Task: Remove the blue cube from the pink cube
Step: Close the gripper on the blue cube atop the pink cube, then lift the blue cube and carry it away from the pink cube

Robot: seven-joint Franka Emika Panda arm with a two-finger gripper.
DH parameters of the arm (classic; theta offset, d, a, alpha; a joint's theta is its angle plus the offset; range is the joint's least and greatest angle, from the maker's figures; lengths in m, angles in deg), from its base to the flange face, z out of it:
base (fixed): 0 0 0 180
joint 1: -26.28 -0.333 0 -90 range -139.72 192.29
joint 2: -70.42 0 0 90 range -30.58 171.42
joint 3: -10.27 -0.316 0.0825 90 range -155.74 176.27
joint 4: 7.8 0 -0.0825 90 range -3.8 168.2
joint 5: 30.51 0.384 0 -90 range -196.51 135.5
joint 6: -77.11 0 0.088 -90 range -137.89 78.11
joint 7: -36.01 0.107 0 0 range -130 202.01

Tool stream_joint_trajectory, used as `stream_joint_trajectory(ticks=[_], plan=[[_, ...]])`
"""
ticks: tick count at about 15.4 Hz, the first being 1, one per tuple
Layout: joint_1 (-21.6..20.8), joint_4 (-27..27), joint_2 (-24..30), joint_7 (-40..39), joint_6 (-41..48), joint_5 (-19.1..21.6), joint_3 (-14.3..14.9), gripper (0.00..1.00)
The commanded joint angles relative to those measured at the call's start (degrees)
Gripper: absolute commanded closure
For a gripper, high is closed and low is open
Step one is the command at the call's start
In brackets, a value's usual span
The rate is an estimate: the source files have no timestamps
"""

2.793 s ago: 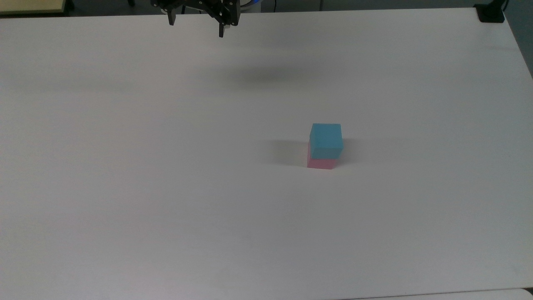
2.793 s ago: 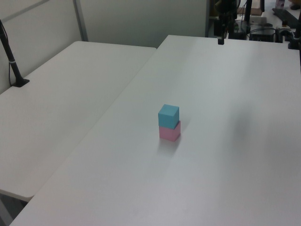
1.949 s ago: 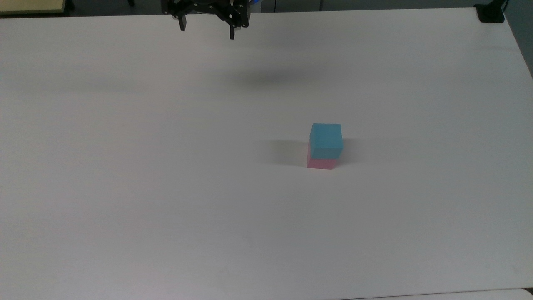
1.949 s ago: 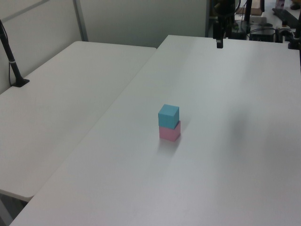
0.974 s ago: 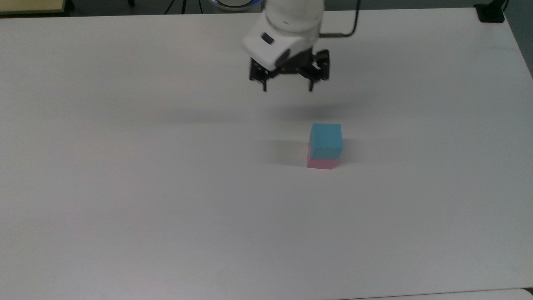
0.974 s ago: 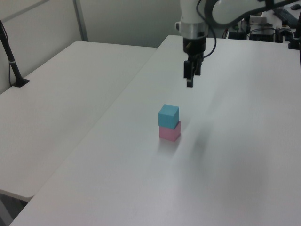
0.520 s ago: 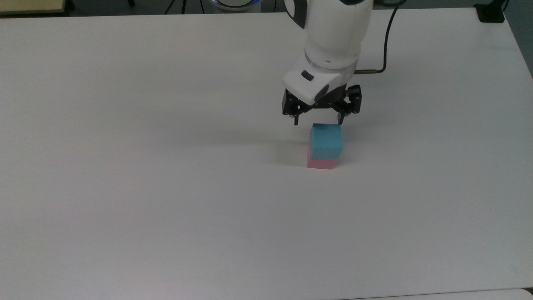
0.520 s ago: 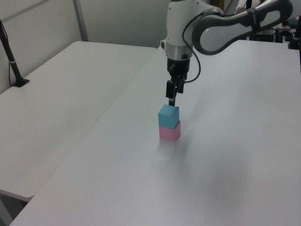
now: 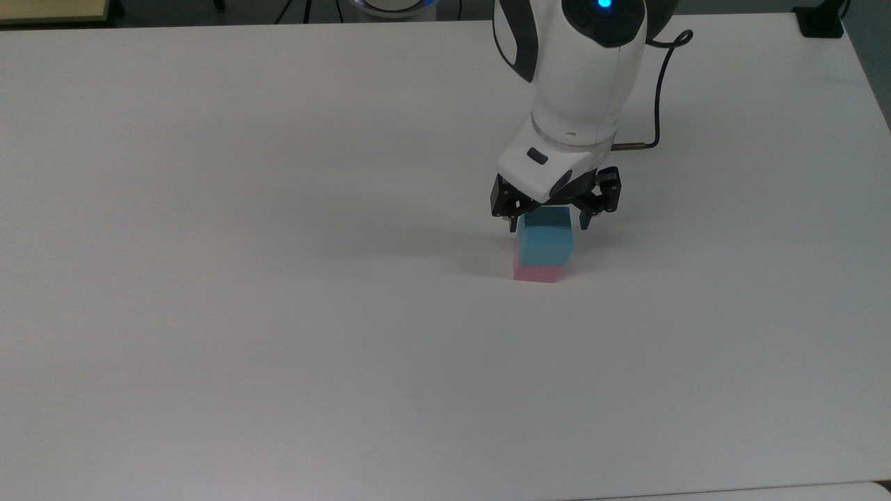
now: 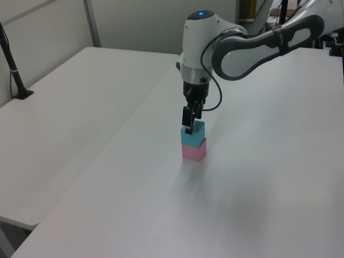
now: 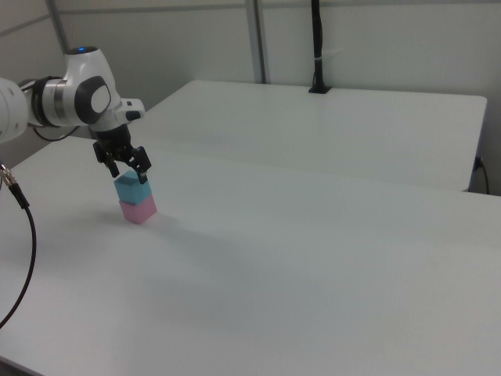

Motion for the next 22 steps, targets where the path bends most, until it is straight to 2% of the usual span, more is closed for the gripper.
stream_joint_trajectory(ticks=[1, 3, 4, 8, 10, 13, 14, 16, 20, 22], plan=[[-1.04, -0.65, -1.26, 0.58, -0.58, -2.31, 0.4, 0.34], [-0.95, -0.57, -1.09, 0.49, -0.49, -2.23, 0.4, 0.62], [-0.69, -0.65, -0.48, 0.4, -0.06, -2.23, 0.4, 0.65], [1.24, -0.48, 4.62, -6.6, 3.79, -1.26, 2.41, 0.66], [2.99, -0.57, 4.89, -12.75, 6.09, -0.91, 5.74, 0.65], [8.17, 1.88, 4.36, -23.03, 6.45, -1.09, 8.47, 0.64], [9.41, 3.29, 3.75, -27.42, 5.84, -1.0, 11.27, 0.64], [10.56, 3.56, 1.99, -31.22, 5.05, -0.91, 13.83, 0.64], [11.62, 9.09, 1.64, -32.73, -0.56, -0.91, 14.2, 0.62], [11.79, 9.72, 1.46, -32.04, -1.11, -0.74, 14.2, 0.53]])
